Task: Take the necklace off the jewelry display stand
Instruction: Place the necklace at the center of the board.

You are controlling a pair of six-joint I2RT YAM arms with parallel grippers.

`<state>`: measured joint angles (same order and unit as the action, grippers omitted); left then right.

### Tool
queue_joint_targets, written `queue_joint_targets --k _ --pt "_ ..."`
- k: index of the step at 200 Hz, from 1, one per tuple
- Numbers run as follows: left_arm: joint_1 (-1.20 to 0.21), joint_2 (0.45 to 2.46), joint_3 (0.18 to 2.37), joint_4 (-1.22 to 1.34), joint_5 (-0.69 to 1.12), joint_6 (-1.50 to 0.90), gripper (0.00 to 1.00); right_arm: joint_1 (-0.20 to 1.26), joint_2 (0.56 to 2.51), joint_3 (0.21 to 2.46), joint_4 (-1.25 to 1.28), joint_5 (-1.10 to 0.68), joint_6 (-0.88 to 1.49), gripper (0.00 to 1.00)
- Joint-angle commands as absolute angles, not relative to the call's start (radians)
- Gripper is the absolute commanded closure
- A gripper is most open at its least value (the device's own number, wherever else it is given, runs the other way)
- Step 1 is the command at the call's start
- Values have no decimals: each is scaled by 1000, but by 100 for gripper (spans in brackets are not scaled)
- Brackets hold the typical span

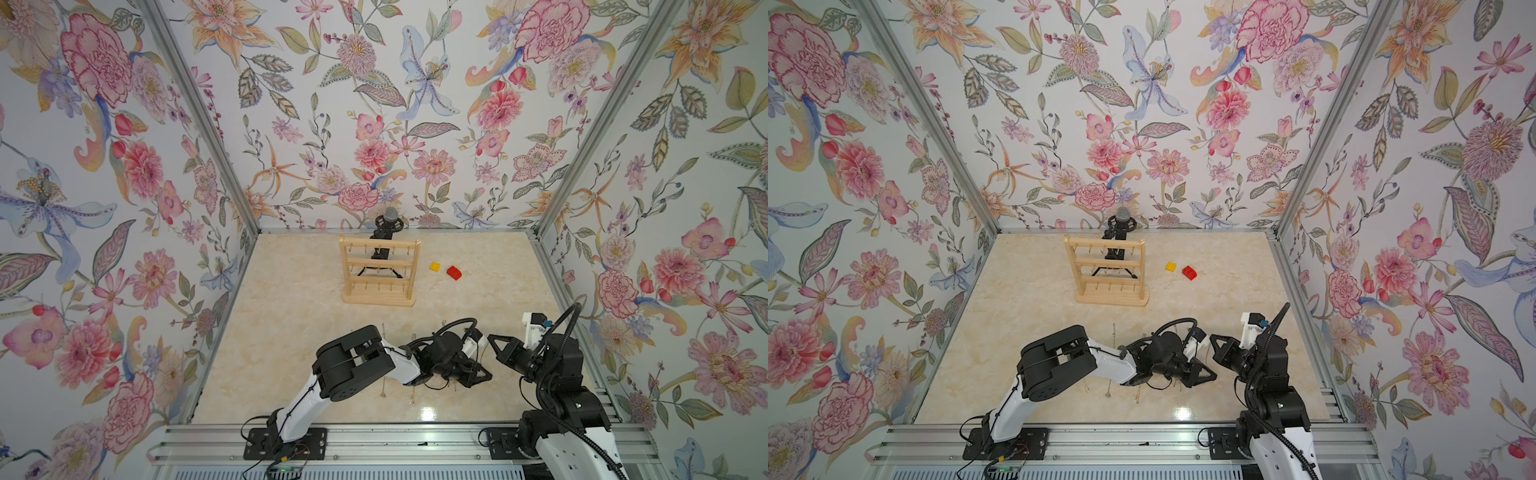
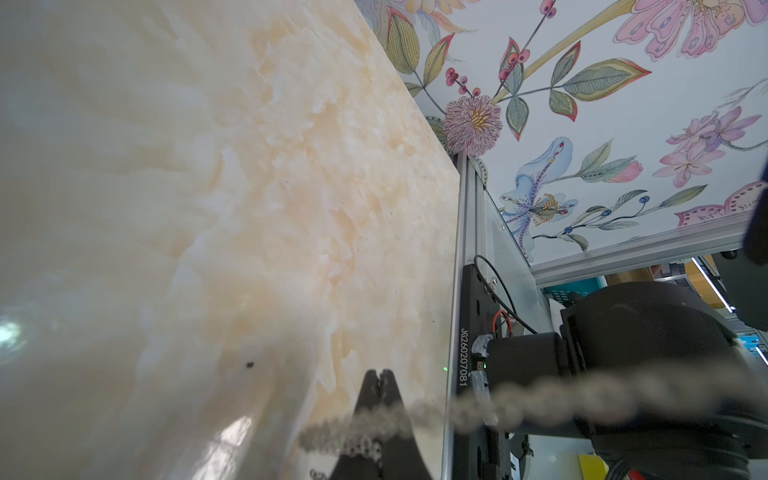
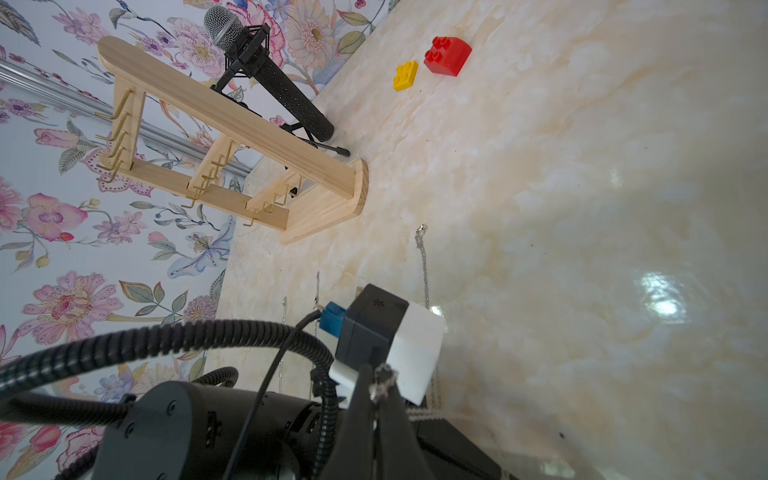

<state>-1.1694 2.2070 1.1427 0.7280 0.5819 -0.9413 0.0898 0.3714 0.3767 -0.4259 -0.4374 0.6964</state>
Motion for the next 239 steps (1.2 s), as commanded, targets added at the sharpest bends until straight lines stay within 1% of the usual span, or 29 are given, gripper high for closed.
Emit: queue_joint_targets --k 1,34,92,156,239 --pt "-1196 2226 1149 716 548 -969 100 93 383 376 -429 -463 705 100" --pt "-1210 2224 1151 691 536 -973 100 117 396 375 -435 -467 701 100" --pt "-1220 2221 1139 652 509 -977 100 191 426 365 -436 -403 697 100" --pt "-1221 2207 1164 547 450 -935 90 241 468 367 -428 -328 680 100" --pt "-1227 2168 1166 469 370 -888 76 253 487 358 -413 -309 669 100"
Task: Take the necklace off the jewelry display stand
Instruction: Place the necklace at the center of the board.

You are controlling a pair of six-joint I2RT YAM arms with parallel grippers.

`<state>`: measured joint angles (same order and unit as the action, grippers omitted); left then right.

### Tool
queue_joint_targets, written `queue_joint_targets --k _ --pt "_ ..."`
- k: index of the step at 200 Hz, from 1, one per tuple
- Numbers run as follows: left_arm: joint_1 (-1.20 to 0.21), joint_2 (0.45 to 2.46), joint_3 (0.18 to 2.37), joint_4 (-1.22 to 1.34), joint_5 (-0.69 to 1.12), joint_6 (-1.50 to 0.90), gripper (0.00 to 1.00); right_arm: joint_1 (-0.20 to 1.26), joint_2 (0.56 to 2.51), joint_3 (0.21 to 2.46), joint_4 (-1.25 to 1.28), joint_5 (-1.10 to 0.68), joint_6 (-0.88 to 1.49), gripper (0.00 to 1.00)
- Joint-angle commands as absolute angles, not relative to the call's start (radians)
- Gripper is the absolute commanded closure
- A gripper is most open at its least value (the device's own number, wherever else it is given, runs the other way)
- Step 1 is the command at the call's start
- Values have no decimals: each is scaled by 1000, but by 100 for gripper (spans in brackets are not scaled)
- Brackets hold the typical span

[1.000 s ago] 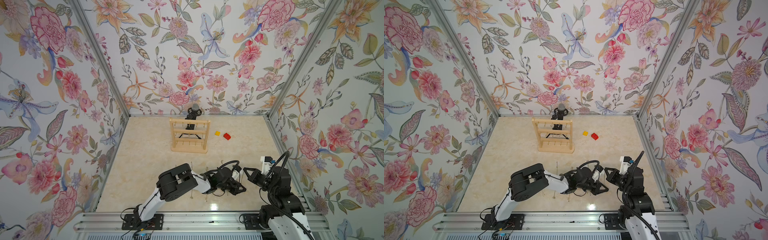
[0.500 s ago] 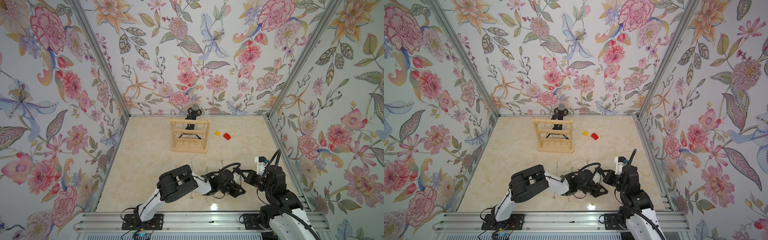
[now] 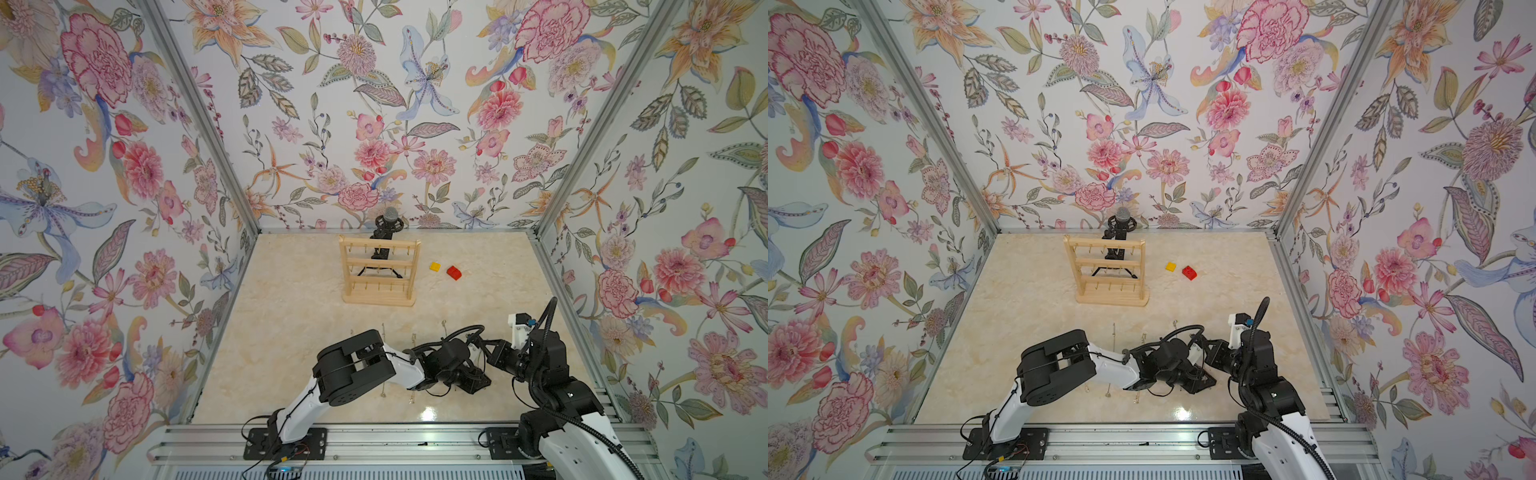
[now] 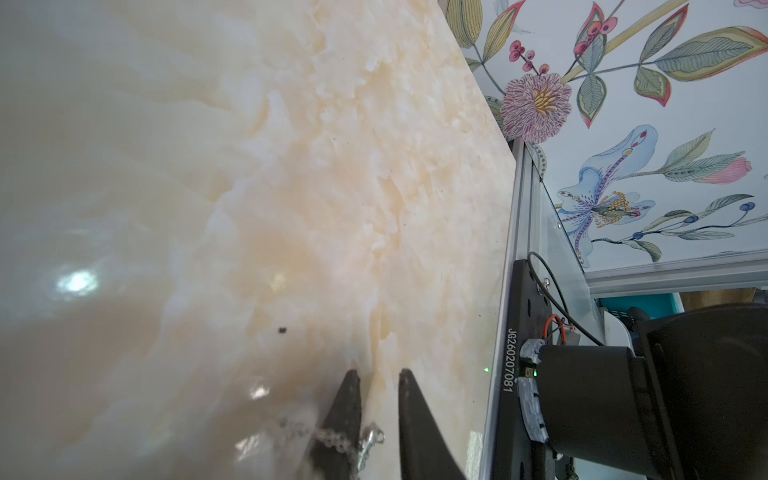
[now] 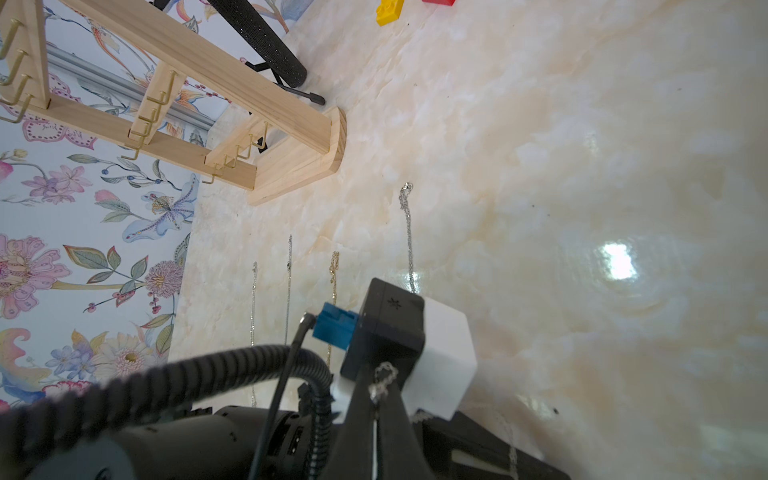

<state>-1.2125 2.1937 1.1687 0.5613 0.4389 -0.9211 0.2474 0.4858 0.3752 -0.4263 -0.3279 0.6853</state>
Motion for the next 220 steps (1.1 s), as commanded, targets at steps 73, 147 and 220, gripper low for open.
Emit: queue_joint_targets --k 73,147,220 --pt "-1235 2141 1163 422 315 -861 62 258 485 359 -412 -303 667 100" --pt "-1245 2110 1149 410 269 -845 41 259 474 365 -412 -308 666 100" --pt "-1253 2069 1112 412 214 -840 24 259 463 362 -414 -300 667 100"
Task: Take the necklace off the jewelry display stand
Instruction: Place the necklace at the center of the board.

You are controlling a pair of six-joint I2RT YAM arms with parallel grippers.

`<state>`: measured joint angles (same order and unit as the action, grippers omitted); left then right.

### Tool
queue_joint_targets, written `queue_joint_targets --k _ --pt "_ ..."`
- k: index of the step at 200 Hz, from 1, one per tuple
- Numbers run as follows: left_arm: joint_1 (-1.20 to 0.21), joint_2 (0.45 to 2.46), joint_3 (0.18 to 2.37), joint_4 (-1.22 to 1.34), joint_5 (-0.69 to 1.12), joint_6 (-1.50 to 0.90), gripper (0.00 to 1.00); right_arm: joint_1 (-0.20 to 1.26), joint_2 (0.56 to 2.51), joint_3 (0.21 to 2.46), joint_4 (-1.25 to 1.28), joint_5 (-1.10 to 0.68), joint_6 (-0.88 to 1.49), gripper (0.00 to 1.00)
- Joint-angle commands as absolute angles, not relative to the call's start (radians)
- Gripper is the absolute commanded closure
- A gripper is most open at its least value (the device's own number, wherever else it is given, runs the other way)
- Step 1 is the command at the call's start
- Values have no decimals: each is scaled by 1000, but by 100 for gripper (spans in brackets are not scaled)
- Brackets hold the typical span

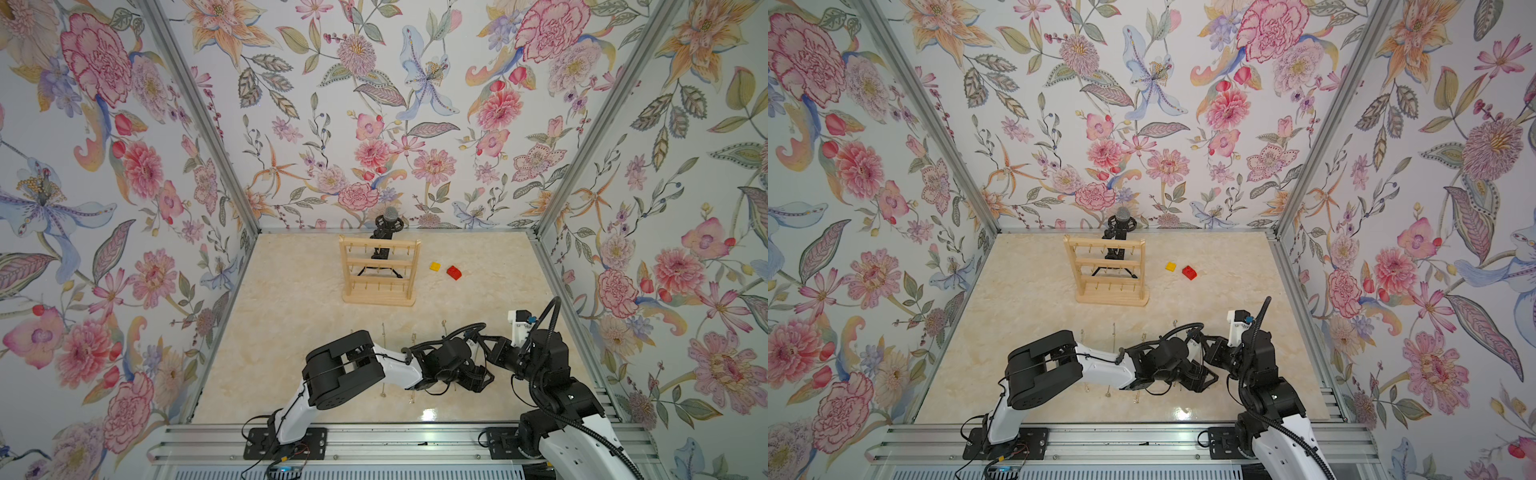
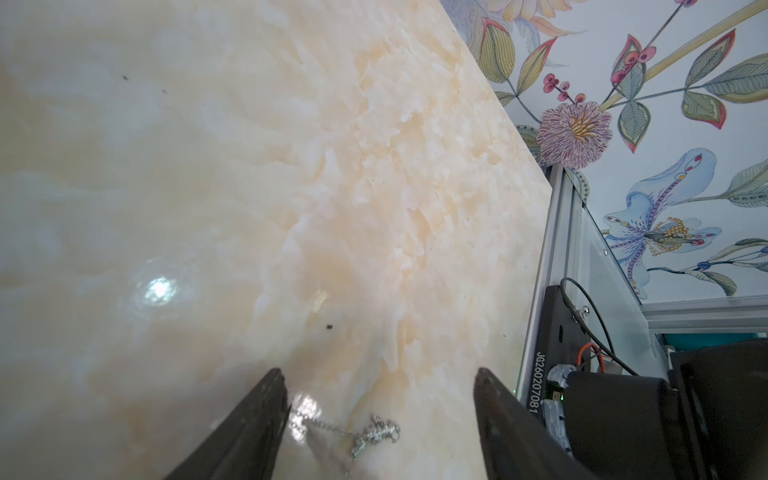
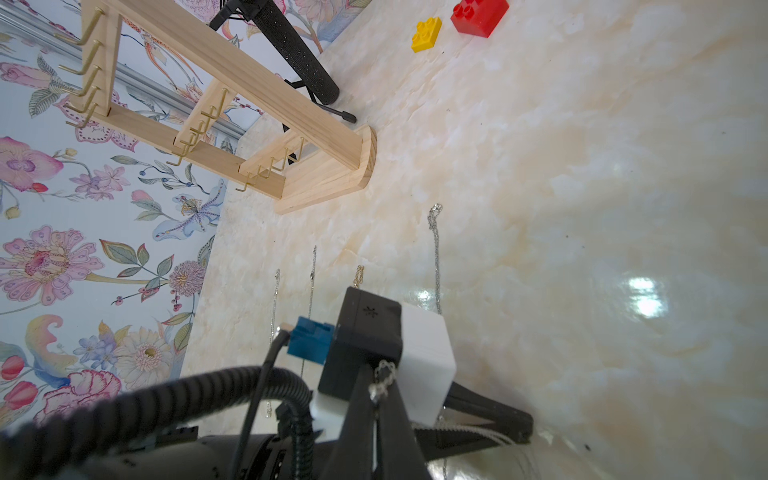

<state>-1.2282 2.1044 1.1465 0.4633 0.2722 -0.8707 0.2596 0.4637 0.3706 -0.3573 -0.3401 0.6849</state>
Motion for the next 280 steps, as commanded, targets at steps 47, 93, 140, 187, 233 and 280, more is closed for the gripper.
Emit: queue_joint_targets --k 47,93,140,187,233,280 --pt "-1258 2051 1097 416 194 -836 21 260 466 360 -415 -293 667 100" --pt "-1266 2019 1072 426 162 -825 20 261 478 361 -414 -280 663 100" --pt "-1272 1974 1041 422 108 -812 20 261 520 371 -407 -259 649 100" --pt "-1283 1913 996 428 44 -791 20 261 568 379 -374 -242 641 100" --pt "-1283 1854 943 448 2 -755 20 270 652 395 -323 -226 635 100" --pt "-1282 1783 897 433 -57 -702 19 302 774 441 -284 -160 606 100"
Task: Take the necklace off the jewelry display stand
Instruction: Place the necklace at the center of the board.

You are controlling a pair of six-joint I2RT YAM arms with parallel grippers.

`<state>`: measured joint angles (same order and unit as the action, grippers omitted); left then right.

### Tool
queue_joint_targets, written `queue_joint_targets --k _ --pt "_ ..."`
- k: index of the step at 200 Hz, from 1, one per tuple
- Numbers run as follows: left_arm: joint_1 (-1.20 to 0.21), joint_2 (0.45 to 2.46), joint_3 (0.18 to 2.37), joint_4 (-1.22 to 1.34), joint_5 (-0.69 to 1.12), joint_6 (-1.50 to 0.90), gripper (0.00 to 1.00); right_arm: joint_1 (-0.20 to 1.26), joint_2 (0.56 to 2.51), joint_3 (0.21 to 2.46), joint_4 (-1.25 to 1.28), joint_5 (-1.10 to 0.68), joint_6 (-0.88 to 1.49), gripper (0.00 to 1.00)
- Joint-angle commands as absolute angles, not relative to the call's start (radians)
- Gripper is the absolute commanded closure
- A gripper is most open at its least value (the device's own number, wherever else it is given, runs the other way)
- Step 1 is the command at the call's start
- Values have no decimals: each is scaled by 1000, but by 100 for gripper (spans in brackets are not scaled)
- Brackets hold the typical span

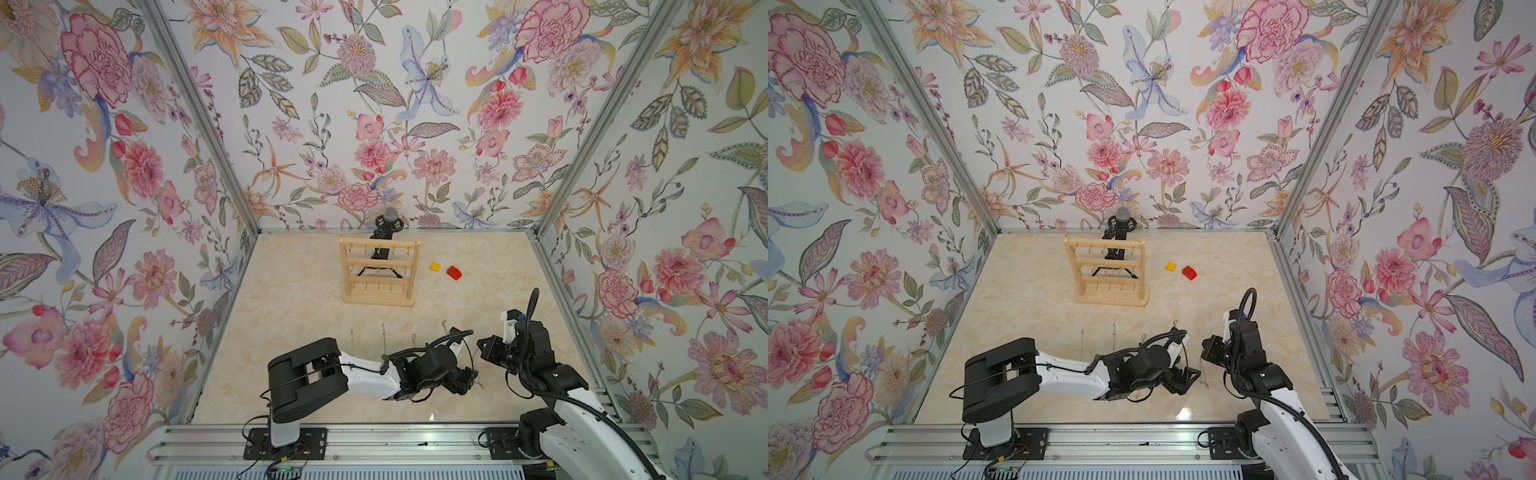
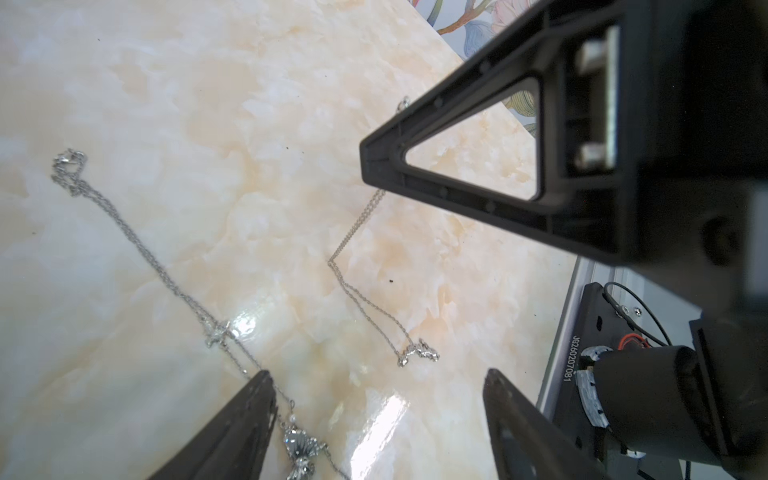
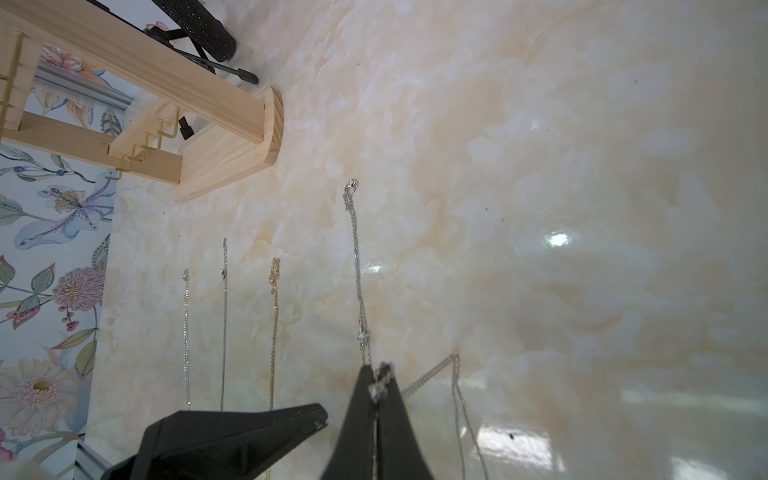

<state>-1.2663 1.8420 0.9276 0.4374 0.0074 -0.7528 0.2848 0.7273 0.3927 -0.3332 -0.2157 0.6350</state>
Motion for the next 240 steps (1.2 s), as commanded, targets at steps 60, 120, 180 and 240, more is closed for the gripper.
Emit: queue_joint_targets --k 60,120,180,240 --pt "-1282 1689 826 458 -120 -662 17 309 938 499 -233 -90 559 100" --pt "-1282 1574 771 407 -254 -572 14 309 1051 544 -191 -51 537 100" --pt "-1278 1413 609 546 -285 -565 13 311 1147 564 -151 -30 527 100" --pt "-1279 1313 449 734 -308 -545 12 313 1232 581 -114 -18 527 100"
